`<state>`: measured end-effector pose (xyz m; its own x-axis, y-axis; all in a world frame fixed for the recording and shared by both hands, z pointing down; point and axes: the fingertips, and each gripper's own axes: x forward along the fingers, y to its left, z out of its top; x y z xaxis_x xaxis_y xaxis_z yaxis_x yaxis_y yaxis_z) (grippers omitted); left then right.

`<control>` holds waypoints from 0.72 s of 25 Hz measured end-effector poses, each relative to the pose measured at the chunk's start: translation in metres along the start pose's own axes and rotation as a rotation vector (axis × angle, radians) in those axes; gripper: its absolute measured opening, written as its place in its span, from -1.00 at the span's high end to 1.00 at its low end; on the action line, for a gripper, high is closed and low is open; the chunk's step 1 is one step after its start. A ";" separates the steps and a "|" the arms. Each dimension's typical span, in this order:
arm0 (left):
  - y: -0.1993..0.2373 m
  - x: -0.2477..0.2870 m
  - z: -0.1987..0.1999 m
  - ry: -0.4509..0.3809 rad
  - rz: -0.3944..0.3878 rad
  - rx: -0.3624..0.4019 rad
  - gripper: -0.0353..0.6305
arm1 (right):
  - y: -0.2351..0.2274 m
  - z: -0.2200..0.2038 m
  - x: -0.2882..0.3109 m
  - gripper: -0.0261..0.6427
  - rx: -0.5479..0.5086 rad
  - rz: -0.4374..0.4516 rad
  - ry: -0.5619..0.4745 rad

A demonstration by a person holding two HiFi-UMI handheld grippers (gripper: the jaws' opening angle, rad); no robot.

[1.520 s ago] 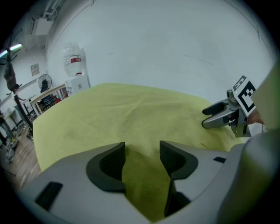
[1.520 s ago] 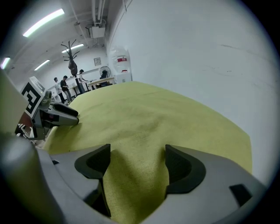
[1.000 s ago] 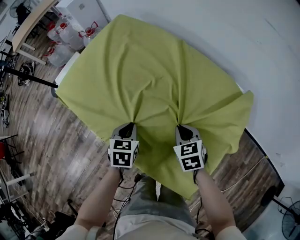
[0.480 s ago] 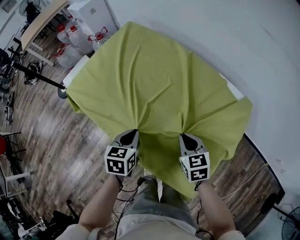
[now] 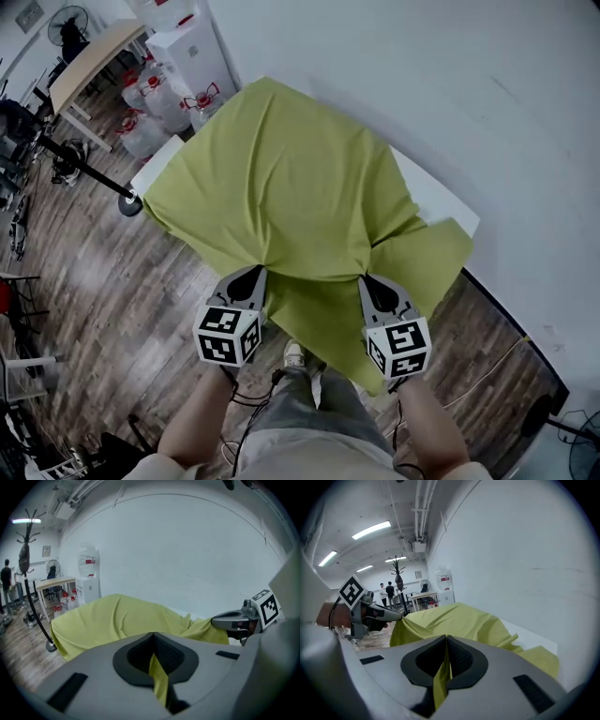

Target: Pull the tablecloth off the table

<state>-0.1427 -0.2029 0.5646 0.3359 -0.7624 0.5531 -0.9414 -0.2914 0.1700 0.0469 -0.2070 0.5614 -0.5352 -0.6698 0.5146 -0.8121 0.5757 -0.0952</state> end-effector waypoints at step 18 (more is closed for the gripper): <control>-0.073 -0.125 0.176 -0.287 0.041 0.311 0.83 | 0.009 0.179 -0.155 0.83 -0.130 -0.095 -0.335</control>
<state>-0.1104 -0.1886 0.3395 0.3352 -0.8941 0.2971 -0.9145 -0.3846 -0.1256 0.0806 -0.1820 0.3283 -0.5229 -0.8270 0.2067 -0.8368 0.5441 0.0600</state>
